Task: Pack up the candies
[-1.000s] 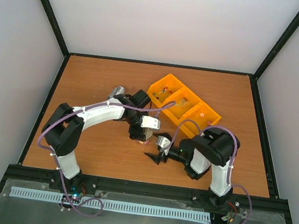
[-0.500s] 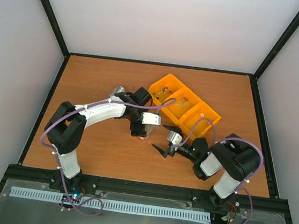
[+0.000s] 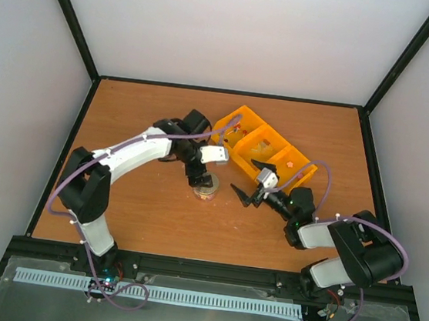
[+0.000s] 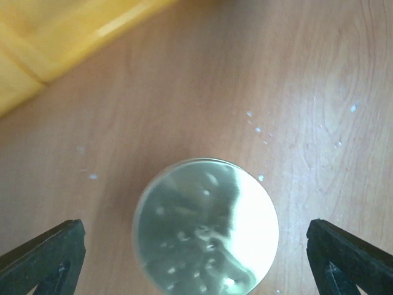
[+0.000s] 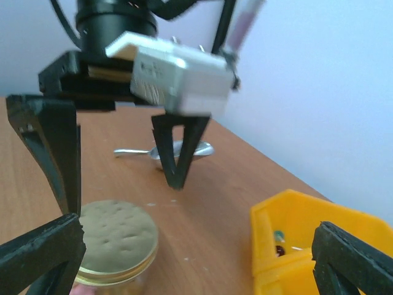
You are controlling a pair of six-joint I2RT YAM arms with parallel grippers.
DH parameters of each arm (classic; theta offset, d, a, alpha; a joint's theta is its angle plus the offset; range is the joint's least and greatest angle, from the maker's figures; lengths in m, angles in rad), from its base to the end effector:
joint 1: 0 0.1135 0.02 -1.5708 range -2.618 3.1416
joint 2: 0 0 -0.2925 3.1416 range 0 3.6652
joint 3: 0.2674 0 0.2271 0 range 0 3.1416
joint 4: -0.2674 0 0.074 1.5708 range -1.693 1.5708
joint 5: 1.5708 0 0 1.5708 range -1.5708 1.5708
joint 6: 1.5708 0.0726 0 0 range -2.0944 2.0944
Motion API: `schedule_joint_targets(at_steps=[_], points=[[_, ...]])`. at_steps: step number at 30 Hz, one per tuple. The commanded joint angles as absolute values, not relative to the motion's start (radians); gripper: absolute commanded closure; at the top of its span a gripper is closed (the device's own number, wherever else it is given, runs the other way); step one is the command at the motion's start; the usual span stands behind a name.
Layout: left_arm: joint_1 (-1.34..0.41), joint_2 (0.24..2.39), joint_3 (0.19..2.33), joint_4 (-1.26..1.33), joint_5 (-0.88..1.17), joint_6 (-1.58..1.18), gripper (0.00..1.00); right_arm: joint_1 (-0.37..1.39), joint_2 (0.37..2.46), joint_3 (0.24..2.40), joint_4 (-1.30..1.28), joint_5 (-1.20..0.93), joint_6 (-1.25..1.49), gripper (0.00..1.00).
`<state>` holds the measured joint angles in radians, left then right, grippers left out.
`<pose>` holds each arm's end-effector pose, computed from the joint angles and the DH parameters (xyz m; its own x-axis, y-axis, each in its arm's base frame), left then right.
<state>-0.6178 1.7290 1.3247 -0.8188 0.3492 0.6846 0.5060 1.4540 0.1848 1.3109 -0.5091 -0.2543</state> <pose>0.2624 -0.2169 0.2376 -0.1894 0.8635 -0.4674 0.9799 0.1967 -0.0337 0.1976 0.1500 0.2184 0.2489 -0.1132 -0.9619 -0.8127 0.5159 -0.2710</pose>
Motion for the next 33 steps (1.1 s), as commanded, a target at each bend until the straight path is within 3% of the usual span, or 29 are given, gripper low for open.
schedule_joint_targets(at_steps=[1, 7, 12, 20, 33], points=[[-0.533, 1.656, 1.428, -0.836, 0.451, 0.564, 0.0, 0.441, 1.414, 0.258, 1.251, -0.504, -0.162, 0.0], [-0.418, 1.634, 1.515, -0.831, 0.529, 0.443, 0.0, 0.337, 1.402, 0.482, 0.943, -0.508, -0.061, 0.0], [-0.318, 1.619, 1.568, -0.827, 0.59, 0.366, 0.0, 0.321, 1.412, 0.78, 0.421, -0.424, -0.105, 0.0], [-0.117, 1.605, 1.611, -0.804, 0.62, 0.259, 0.0, 0.211, 1.41, 1.087, -0.027, -0.471, -0.173, 0.0], [0.142, 1.523, 1.392, -0.72, 0.582, 0.195, 0.0, -0.236, 1.407, 1.039, -0.157, -0.842, -0.042, 0.0]])
